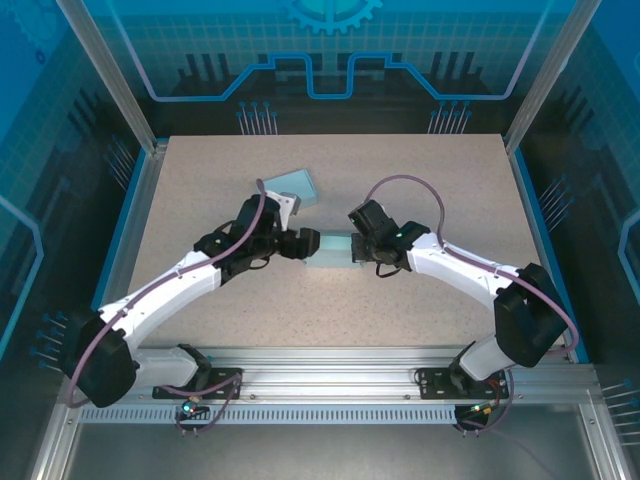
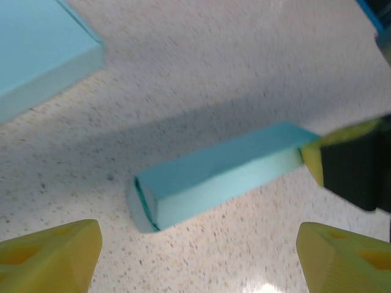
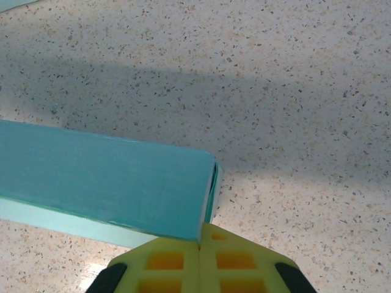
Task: Fold the paper box
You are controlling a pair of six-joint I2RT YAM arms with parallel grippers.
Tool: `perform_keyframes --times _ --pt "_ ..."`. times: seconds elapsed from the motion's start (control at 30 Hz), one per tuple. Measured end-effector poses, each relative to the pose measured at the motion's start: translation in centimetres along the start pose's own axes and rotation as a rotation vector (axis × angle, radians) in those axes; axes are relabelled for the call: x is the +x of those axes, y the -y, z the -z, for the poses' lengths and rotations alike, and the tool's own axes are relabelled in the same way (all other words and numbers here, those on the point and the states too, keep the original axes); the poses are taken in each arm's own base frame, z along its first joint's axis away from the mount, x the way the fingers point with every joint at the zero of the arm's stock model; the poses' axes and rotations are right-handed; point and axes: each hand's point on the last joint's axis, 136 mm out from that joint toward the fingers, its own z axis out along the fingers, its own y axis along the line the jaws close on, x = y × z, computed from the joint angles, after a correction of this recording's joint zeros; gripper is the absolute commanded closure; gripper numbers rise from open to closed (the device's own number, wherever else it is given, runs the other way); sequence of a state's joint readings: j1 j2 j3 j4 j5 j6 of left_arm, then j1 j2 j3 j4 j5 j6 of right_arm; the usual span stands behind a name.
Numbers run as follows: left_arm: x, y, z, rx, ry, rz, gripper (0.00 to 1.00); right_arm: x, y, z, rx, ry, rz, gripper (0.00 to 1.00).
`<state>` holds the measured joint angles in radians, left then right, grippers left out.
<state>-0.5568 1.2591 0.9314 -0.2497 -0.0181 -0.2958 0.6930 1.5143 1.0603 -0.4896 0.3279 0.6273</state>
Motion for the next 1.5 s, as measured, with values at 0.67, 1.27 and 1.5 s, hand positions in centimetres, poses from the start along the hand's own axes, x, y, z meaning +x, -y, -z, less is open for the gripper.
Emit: perform_keyframes --times 0.67,1.27,1.5 --pt "2.7 -4.1 -6.4 0.007 0.004 0.322 0.59 -0.2 -0.6 -0.2 0.045 0.003 0.044 0.97" --pt "3.7 -3.9 -6.5 0.114 0.114 0.39 0.66 0.5 -0.2 0.3 0.064 -0.014 0.072 0.57" --pt "3.7 -3.5 -6.9 0.119 0.125 0.38 0.66 0.7 -1.5 3.2 -0.022 0.01 0.086 0.26"
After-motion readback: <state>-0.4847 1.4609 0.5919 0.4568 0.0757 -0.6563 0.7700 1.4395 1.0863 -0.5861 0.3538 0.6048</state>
